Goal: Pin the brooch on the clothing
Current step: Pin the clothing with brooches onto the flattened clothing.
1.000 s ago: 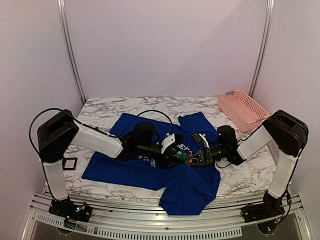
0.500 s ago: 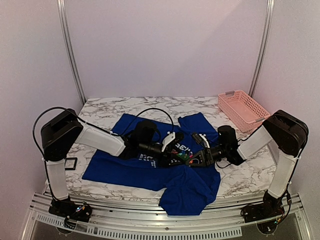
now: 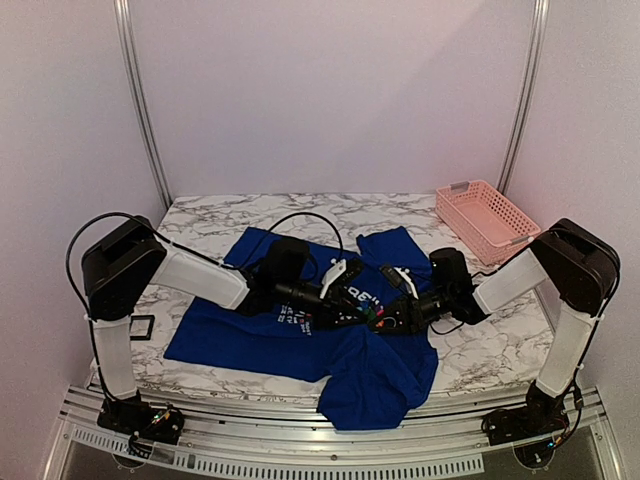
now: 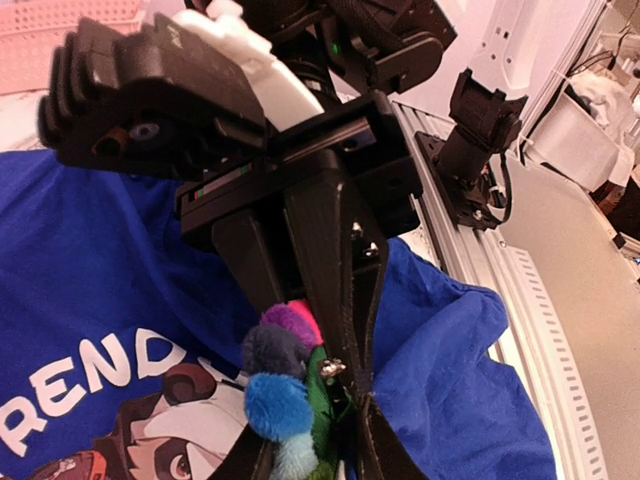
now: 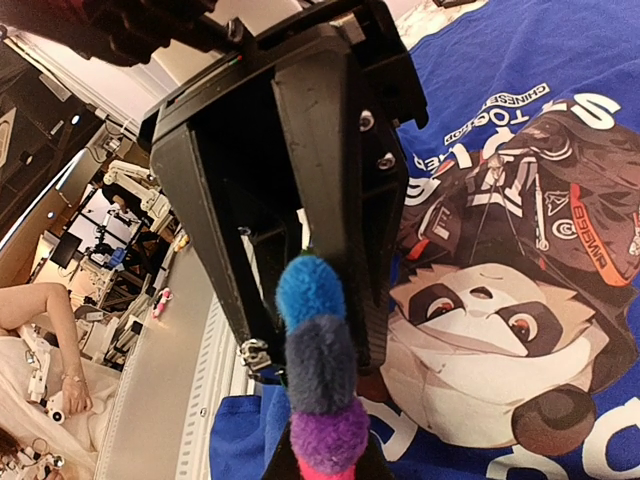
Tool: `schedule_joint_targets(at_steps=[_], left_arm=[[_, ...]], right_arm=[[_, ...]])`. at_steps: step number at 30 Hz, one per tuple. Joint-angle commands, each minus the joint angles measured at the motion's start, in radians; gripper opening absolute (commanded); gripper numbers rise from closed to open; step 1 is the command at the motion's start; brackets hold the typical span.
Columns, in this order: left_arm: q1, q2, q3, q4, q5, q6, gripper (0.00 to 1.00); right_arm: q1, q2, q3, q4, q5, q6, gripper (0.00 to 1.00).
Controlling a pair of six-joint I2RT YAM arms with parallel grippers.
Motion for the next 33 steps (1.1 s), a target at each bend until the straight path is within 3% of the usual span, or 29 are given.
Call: schedule_joint_targets(at_steps=[1,10,15,20,26,33], left_arm=[[-0.017,0.025,0.033,0.039,0.056,-0.006,0.28],[-0.018,0.009,0.039,-0.022,0.061,0.034,0.26],[-0.012,-0.004,0.050,-0.085,0.073,0.090,0.50],[0.012,-0.031,0.070,-0.214,0.106,0.196,0.64],[0.038,-0.047,0.103,-0.443,0.145,0.417,0.74],[0.049,-0.042,0.126,-0.581,0.129,0.577,0.74]], right_arm=[[0.018,-0.026,0.040,0.018,0.023,-0.015,0.00],[0.017,-0.021,0.024,0.032,0.032,-0.004,0.00],[0.006,-0.017,0.012,0.045,0.037,0.014,0.00],[-0.008,0.005,-0.003,0.082,0.023,0.045,0.00],[-0.009,0.015,0.002,0.075,0.012,0.042,0.00],[-0.009,0.029,0.007,0.058,0.006,0.034,0.00]])
